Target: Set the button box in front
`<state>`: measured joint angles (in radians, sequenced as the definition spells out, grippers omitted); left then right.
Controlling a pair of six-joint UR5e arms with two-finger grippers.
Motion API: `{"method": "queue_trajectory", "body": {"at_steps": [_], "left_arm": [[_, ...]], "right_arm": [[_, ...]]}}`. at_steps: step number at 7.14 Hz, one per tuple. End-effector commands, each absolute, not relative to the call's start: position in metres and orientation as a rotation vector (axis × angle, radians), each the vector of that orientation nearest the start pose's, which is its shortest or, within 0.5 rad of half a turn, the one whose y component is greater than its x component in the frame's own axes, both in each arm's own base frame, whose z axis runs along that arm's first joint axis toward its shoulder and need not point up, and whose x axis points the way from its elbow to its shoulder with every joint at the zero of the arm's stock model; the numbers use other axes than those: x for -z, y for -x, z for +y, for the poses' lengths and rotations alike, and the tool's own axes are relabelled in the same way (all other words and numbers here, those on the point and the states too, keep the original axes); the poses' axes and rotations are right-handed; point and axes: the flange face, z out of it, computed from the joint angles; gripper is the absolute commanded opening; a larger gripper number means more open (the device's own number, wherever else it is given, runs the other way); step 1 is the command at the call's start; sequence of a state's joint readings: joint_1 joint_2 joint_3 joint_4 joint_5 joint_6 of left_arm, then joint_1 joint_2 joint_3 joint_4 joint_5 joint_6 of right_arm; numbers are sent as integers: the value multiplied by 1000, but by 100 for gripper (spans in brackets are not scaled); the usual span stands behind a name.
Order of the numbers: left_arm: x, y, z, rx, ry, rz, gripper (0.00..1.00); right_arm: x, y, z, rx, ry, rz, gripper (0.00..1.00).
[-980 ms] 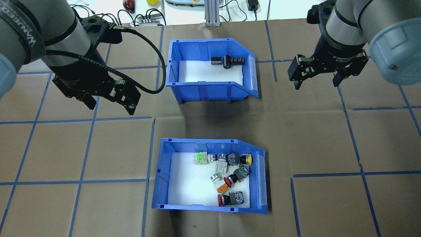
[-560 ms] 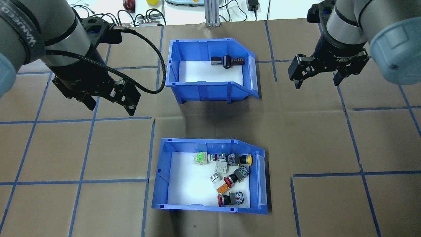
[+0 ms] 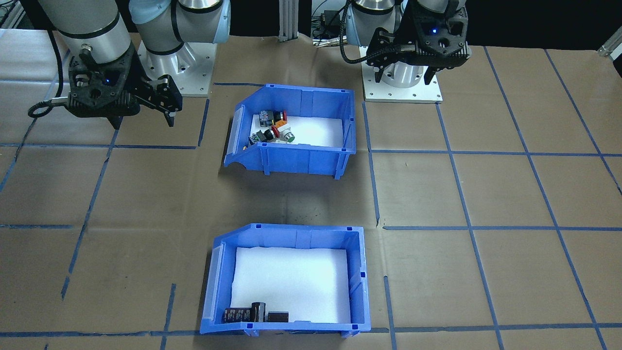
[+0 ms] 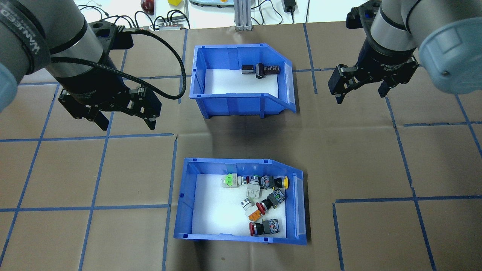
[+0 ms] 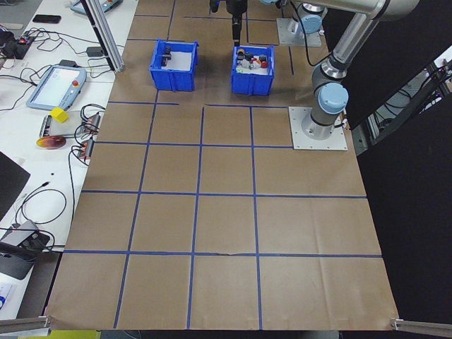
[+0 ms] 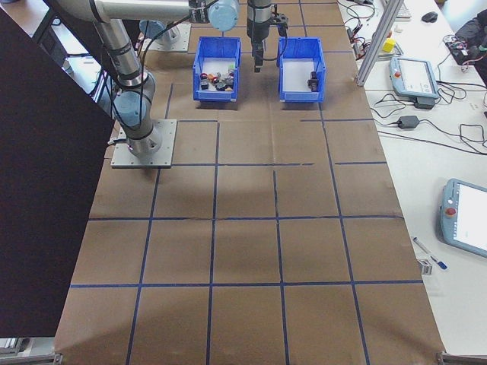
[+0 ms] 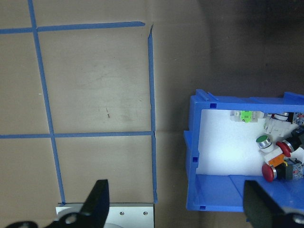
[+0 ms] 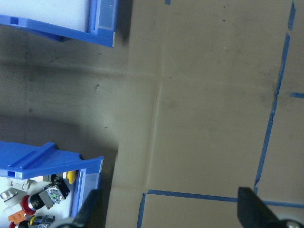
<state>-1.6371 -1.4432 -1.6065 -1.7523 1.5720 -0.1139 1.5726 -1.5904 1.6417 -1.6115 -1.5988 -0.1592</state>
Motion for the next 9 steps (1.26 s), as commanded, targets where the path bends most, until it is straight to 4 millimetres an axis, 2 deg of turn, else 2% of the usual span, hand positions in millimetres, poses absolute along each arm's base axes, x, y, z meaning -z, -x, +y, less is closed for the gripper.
{"method": "queue_trajectory", "body": {"at_steps": [1,2,3,4,5,6,7,8,9], "left_arm": [[-486,162,-419,-188,561,3056,98],[-471,168,-428,-87,955,2971,98],[-468,171,-418,-78,1164,2891,98],[-454,187,-393,-102,1321,2802,98],[-435,206,-361,-133,1484,2685,98],[-417,220,-335,-146,1558,2619,98],[-404,230,-314,-157,1651,2534,98],[-388,249,-291,-170,1710,2451,98],[-379,269,-270,-160,1731,2409,98]], "right_arm": [[-466,-130,-506,-8,542,3133,100],[-462,-132,-526,-22,697,3099,100],[-462,-133,-544,-18,848,3061,100],[-461,-133,-561,-14,985,3017,100],[-451,-139,-575,-35,1141,2948,100],[-443,-155,-587,-47,1371,2847,100],[-442,-165,-603,-35,1522,2773,100],[-443,-170,-625,-15,1641,2708,100],[-444,-185,-643,9,1784,2626,100]]}}
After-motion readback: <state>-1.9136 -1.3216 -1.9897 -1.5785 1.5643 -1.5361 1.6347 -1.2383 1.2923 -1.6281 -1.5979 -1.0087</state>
